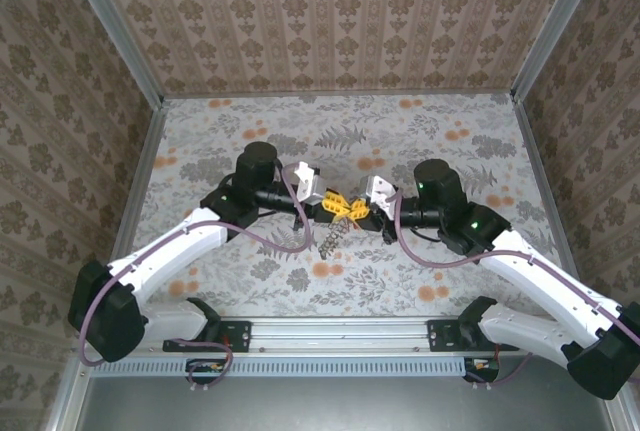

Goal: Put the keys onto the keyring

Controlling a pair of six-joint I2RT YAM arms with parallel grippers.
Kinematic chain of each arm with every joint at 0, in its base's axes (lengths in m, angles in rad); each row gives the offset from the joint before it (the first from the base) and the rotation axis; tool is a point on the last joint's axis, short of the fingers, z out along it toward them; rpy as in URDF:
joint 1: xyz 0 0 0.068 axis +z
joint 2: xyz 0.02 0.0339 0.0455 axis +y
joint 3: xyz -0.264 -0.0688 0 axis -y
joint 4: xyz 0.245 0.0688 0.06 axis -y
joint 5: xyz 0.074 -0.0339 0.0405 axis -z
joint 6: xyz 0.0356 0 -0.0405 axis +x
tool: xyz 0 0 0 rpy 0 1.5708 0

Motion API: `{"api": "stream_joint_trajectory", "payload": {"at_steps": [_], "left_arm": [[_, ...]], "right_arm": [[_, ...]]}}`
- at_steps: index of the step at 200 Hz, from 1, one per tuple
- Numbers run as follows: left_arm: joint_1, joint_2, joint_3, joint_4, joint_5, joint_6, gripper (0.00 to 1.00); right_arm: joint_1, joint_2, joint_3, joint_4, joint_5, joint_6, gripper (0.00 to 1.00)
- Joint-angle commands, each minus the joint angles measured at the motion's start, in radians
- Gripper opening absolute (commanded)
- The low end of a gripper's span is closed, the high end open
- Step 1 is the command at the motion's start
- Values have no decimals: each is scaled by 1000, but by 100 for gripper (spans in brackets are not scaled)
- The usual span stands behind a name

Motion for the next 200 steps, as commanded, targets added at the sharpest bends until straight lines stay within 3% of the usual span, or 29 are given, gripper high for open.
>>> {"api": "stream_joint_trajectory", "payload": {"at_steps": [1,14,24,51,139,158,192,200], "left_arm": [[15,-36,75,-255,-4,152,14],[27,-47,103,-373,-60,217,29],[27,-51,117,-438,-115,252,34],[23,-31,157,-521,-152,280,34],[-39,70,235,-525,-235,198,41],[-50,81,243,-520,-232,203,36],[-54,96,262,-542,-223,227,0],[-53,99,268,-569,-211,258,0]], "right_arm": [[-2,2,34,-53,14,-49,0],[0,6,57,-112,38,-83,0],[2,12,72,-147,59,-100,0],[12,36,111,-206,73,-134,0],[68,107,181,-259,167,-140,0],[71,108,180,-245,167,-131,0],[77,109,182,-237,149,-133,0],[76,106,179,-231,146,-129,0]]}}
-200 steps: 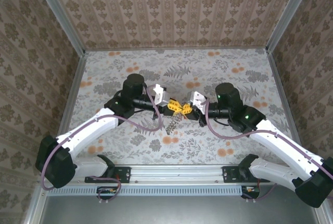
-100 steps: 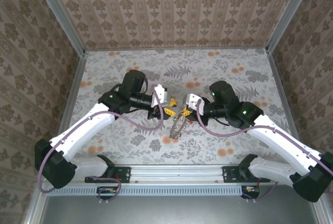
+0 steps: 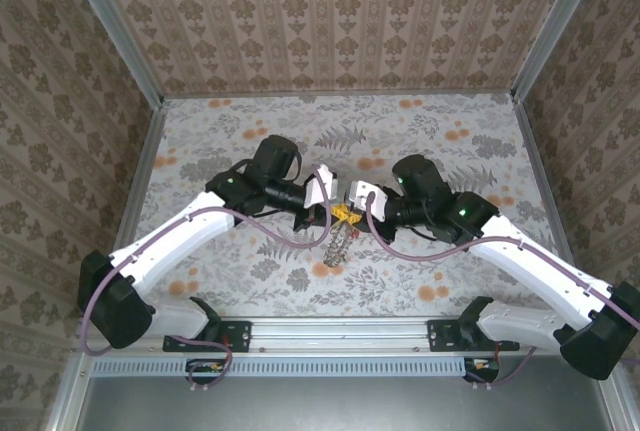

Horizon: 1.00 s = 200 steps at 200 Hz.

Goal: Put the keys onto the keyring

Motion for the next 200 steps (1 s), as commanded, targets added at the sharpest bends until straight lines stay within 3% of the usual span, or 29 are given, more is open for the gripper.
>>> {"api": "stream_joint_trajectory", "payload": {"at_steps": [1,14,26,44,134,165,182,200], "left_arm": [[-2,14,47,-52,20,50,0],[-1,5,45,-71,36,86,0],[11,-15,16,-21,45,61,0],[44,-60,-53,121,131,-5,0],[79,-109,-223,580,304,-263,0],[75,-124,-254,668,307,-285,0],[69,-122,-266,712,302,-302,0],[64,-126,-290,770,287,-318,0]], "right_arm": [[10,-8,38,24,-17,1,0],[8,-23,21,45,-16,9,0],[0,-43,1,63,-27,13,19],[-23,-80,-40,87,-71,25,31],[-42,-108,-93,219,-87,114,26],[-41,-85,-89,234,-115,117,6],[-42,-77,-89,246,-144,125,8],[-43,-85,-107,273,-171,139,22]]}}
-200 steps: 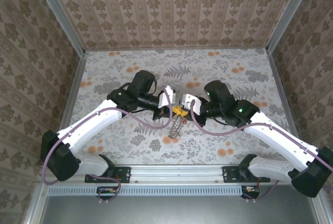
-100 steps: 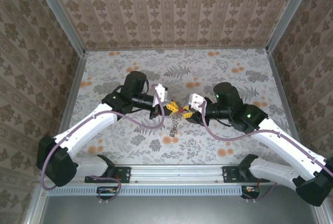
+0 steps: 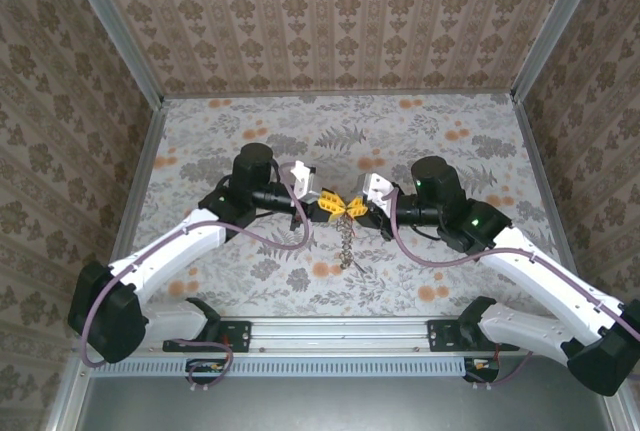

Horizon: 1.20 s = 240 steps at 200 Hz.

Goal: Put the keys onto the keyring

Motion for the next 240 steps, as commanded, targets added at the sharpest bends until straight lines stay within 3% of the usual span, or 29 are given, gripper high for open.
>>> {"api": "stream_joint_trajectory", "payload": {"at_steps": [1,30,83,147,184,240], "left_arm": [[-17,-37,-16,172,41,-48,0],[-22,-39,-48,280,33,-91,0],[-31,-36,-45,328,44,-92,0],[-21,-38,-27,271,67,-78,0],[-24,-27,-6,242,97,-69,0],[-28,-25,7,215,95,-50,0]], "right_arm": [[3,6,-21,71,-72,28,23],[2,6,-31,74,-133,40,26],[-8,18,-35,75,-166,51,30],[-112,-124,-94,53,-215,52,26],[-113,-89,-95,104,-257,79,32],[-112,-40,-64,140,-296,76,29]]}}
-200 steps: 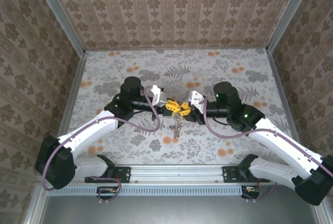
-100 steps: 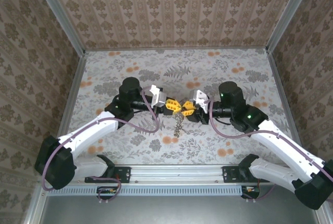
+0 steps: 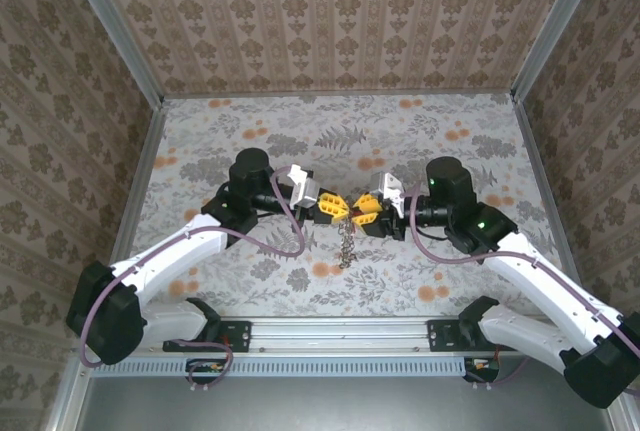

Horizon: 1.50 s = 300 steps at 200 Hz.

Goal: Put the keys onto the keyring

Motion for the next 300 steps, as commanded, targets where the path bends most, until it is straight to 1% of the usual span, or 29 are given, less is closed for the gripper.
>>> {"api": "stream_joint_trajectory", "payload": {"at_steps": [1,25,55,76,90,97,117,122,130,133,139,167,187,216,227,240,261,286,300], "left_arm": [[-4,-14,50,4,40,24,0],[-7,-6,58,0,35,25,0],[-7,18,97,-57,48,45,0],[-6,21,107,-65,37,52,0],[-6,23,112,-74,31,53,0],[-5,25,117,-86,27,52,0],[7,32,128,-140,29,55,0],[9,31,128,-149,33,56,0],[14,28,124,-154,42,59,0],[15,28,124,-155,46,60,0],[17,26,122,-154,45,60,0],[14,24,125,-154,48,61,0],[13,25,120,-145,39,57,0],[11,27,116,-108,33,37,0],[8,28,116,-97,31,33,0],[6,31,113,-82,30,28,0],[0,36,108,-53,32,14,0],[0,39,103,-58,34,15,0],[0,39,96,-61,36,14,0]], "right_arm": [[-3,2,20,45,-51,9,29],[-3,4,21,57,-49,1,23],[-3,18,23,73,-64,-6,23],[-3,29,43,43,-68,-25,8],[-3,26,42,37,-69,-29,4],[-3,20,39,42,-66,-28,0],[-3,2,28,46,-56,-25,0],[-3,-3,26,46,-55,-25,5],[-3,-9,22,46,-52,-22,19],[-3,-11,20,45,-52,-21,22],[-3,-15,17,46,-52,-22,23],[-3,-17,17,44,-52,-26,23],[-2,-9,21,45,-57,-25,18],[2,13,23,49,-54,-23,21],[5,22,23,55,-51,-19,20],[7,33,23,66,-51,-11,17],[15,47,18,100,-49,10,19],[17,42,4,154,-39,40,16],[17,39,11,144,-41,37,19]]}}
